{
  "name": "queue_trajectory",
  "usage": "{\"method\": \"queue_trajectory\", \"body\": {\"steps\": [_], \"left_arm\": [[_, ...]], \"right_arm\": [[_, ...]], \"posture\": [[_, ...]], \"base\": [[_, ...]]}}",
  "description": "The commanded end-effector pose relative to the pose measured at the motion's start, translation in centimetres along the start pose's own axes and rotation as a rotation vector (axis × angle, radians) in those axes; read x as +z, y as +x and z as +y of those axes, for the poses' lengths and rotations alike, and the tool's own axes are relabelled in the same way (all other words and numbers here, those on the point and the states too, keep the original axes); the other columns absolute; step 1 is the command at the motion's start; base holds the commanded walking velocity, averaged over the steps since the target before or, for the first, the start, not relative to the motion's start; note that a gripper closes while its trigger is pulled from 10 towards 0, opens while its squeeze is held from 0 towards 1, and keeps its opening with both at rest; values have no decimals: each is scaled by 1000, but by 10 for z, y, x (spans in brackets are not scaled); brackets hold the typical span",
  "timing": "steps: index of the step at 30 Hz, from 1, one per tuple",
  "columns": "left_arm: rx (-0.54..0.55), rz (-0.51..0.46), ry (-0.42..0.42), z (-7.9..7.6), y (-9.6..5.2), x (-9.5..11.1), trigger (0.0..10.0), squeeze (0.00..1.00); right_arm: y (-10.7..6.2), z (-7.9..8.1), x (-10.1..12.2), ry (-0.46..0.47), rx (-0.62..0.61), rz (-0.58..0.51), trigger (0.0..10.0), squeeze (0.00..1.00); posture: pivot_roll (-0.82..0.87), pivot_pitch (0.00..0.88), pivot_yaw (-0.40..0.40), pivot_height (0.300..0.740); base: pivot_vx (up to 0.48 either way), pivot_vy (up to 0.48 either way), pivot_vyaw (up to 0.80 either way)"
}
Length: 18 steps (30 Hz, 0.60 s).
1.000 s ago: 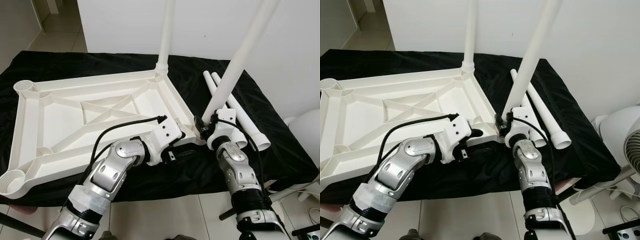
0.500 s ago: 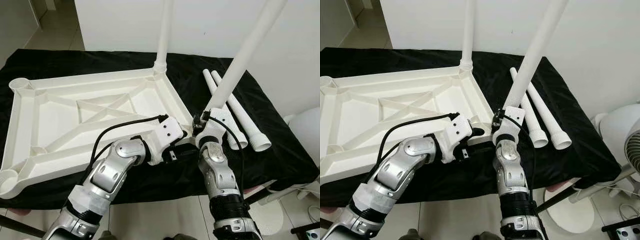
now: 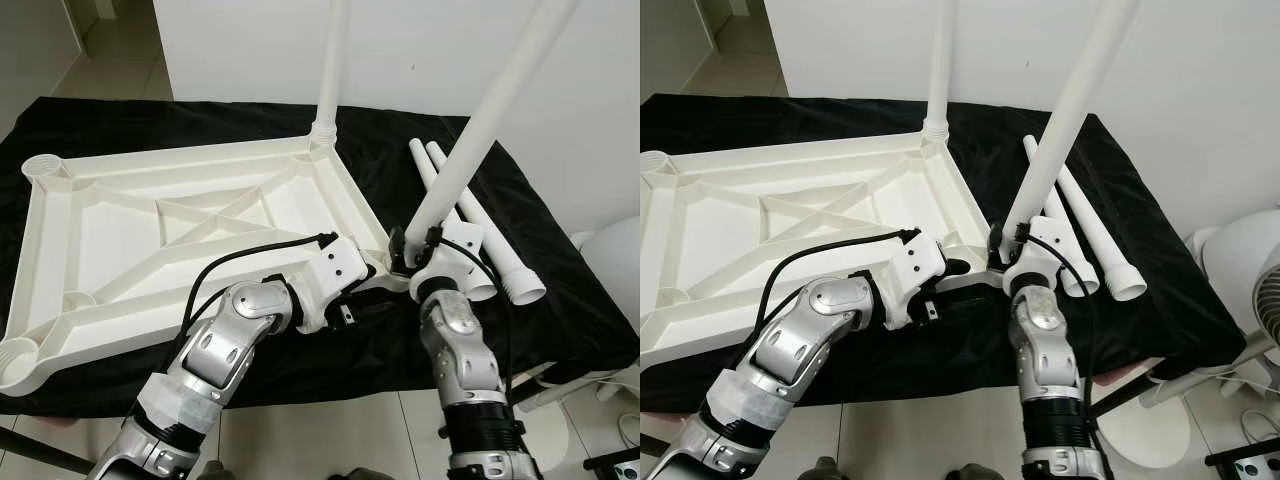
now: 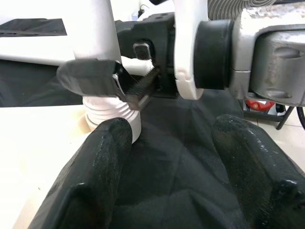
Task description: Building children table
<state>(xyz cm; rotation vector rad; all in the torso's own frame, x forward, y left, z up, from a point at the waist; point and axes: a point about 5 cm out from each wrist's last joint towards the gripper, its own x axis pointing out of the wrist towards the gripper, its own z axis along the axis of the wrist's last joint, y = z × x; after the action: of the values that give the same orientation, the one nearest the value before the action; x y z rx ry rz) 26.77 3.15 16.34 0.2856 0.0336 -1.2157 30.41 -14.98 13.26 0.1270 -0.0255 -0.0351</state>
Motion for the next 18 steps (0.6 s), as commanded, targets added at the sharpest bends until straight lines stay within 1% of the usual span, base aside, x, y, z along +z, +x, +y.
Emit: {"method": "queue_trajectory", "body": {"steps": [1, 2, 3, 5, 6, 7, 8, 10, 12, 13, 15, 16, 17, 18], "left_arm": [[9, -3, 4, -1, 1, 1, 10000, 0], [9, -3, 4, -1, 1, 1, 10000, 0], [10, -3, 5, -1, 1, 1, 10000, 0], [10, -4, 8, 0, 1, 2, 10000, 0], [10, -4, 8, 0, 1, 2, 10000, 0], [10, -5, 9, 1, 2, 2, 10000, 0], [10, -5, 9, 1, 2, 2, 10000, 0], [11, -6, 11, 2, 2, 3, 10000, 0], [11, -6, 11, 2, 2, 3, 10000, 0], [12, -6, 12, 3, 2, 4, 10000, 0], [12, -6, 12, 3, 2, 4, 10000, 0], [13, -7, 15, 4, 3, 4, 10000, 0], [13, -7, 15, 4, 3, 4, 10000, 0], [16, -8, 17, 5, 2, 5, 10000, 0]], "right_arm": [[-2, -6, 0, -5, 17, 3, 10000, 1000], [-2, -6, 0, -5, 17, 3, 10000, 1000], [-3, -13, -1, -24, 69, 7, 10000, 0], [-3, -22, 0, -68, 207, 3, 10000, 0], [-3, -22, 0, -68, 207, 3, 10000, 0], [-2, -24, 1, -85, 265, 3, 10000, 0], [-2, -24, 1, -85, 265, 3, 10000, 0], [3, -27, 3, -114, 340, 8, 10000, 0], [3, -27, 3, -114, 340, 8, 10000, 0], [6, -28, 3, -130, 378, 17, 10000, 0], [6, -28, 3, -130, 378, 17, 10000, 0], [11, -29, 3, -157, 428, 31, 10000, 0], [11, -29, 3, -157, 428, 31, 10000, 0], [16, -30, 4, -174, 471, 43, 10000, 0]], "posture": [[72, 0, -89, 740], [72, 0, -89, 740], [71, 0, -88, 740], [65, 0, -79, 740], [65, 0, -79, 740], [63, 0, -77, 740], [63, 0, -77, 740], [62, 0, -71, 740], [62, 0, -71, 740], [63, 0, -67, 740], [63, 0, -67, 740], [67, 0, -67, 740], [67, 0, -67, 740], [72, 0, -66, 740]], "base": [[0, 0, 0], [0, 0, 0], [0, 0, 0], [0, 0, 0], [0, 0, 0], [0, 0, 0], [0, 0, 0], [0, 0, 0], [0, 0, 0], [0, 0, 0], [0, 0, 0], [0, 0, 0], [0, 0, 0], [0, 0, 0]]}}
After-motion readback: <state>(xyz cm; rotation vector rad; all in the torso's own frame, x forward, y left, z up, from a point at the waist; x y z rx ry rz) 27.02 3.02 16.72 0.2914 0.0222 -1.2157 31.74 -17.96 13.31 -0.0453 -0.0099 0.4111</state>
